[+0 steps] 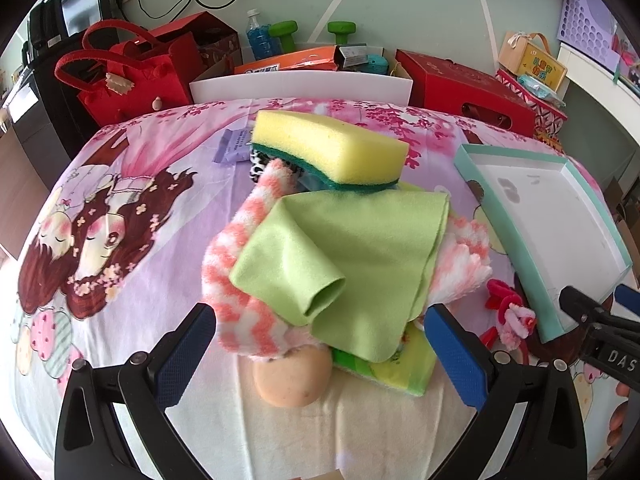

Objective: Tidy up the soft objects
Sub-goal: 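Lower the right gripper onto the small red-and-white plush toy and close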

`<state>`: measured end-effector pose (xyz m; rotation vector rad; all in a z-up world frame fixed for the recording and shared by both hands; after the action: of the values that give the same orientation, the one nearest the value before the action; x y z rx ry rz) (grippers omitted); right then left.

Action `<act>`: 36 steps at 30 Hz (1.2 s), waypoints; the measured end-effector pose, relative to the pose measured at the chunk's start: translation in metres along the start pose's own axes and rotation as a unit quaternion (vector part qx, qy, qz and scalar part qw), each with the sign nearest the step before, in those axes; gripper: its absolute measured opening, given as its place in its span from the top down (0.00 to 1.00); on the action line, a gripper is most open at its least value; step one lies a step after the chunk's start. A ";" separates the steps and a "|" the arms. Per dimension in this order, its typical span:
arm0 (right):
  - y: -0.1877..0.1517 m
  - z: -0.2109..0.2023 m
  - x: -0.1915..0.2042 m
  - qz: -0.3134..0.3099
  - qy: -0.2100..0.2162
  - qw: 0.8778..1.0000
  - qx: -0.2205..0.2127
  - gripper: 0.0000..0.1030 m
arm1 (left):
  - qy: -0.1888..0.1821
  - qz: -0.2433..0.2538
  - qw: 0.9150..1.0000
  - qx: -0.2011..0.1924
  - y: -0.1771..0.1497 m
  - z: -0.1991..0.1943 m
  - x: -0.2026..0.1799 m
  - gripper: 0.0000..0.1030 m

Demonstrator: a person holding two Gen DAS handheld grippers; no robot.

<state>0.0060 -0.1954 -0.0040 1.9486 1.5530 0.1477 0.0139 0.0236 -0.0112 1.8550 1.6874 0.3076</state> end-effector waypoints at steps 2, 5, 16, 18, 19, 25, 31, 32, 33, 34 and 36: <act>0.001 -0.007 0.006 -0.004 0.031 0.999 -0.012 0.00 | 0.008 0.001 1.000 0.005 0.001 -0.003 0.005 0.00; 0.001 -0.019 0.018 -0.020 0.069 0.997 -0.032 0.00 | 0.010 -0.008 1.000 0.018 -0.001 -0.006 0.015 0.00; -0.009 -0.022 0.058 -0.077 0.106 0.991 -0.026 0.23 | 0.001 -0.037 0.998 0.051 -0.011 -0.001 0.042 0.00; -0.008 -0.019 0.061 -0.079 0.109 0.991 -0.022 0.32 | -0.001 -0.038 0.998 0.051 -0.011 -0.001 0.042 0.00; -0.009 -0.019 0.062 -0.079 0.112 0.990 -0.020 0.35 | -0.002 -0.038 0.998 0.048 -0.011 -0.002 0.043 0.00; -0.010 -0.014 0.070 -0.088 0.121 0.989 -0.012 0.54 | -0.018 -0.040 0.998 0.046 -0.009 -0.003 0.041 0.12; -0.010 -0.012 0.069 -0.078 0.133 0.988 -0.009 0.68 | -0.031 -0.049 0.998 0.015 -0.001 -0.015 0.043 0.13; -0.010 -0.012 0.069 -0.075 0.134 0.988 -0.009 0.69 | -0.035 -0.048 0.998 0.006 0.000 -0.018 0.042 0.13; -0.009 -0.011 0.068 -0.072 0.135 0.988 -0.009 0.74 | -0.038 -0.048 0.998 -0.003 0.002 -0.022 0.041 0.13; -0.009 -0.011 0.068 -0.069 0.136 0.988 -0.009 0.75 | -0.039 -0.047 0.998 -0.012 0.004 -0.025 0.039 0.14; -0.008 -0.010 0.066 -0.064 0.137 0.989 -0.007 0.78 | -0.037 -0.042 0.998 -0.022 0.008 -0.027 0.035 0.22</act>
<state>0.0146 -0.1304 -0.0200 1.8711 1.8406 0.3849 0.0111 0.0644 0.0067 1.7385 1.6890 0.2366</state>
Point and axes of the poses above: each gripper's, at about its wrist camera, not at the fingertips, and z roughly the way its jaws point, x to its left, y to its top, the point moved 1 cm from there along z, roughly the way its jaws point, and after that the axes turned 15 degrees about -y, right-handed, at the moved point
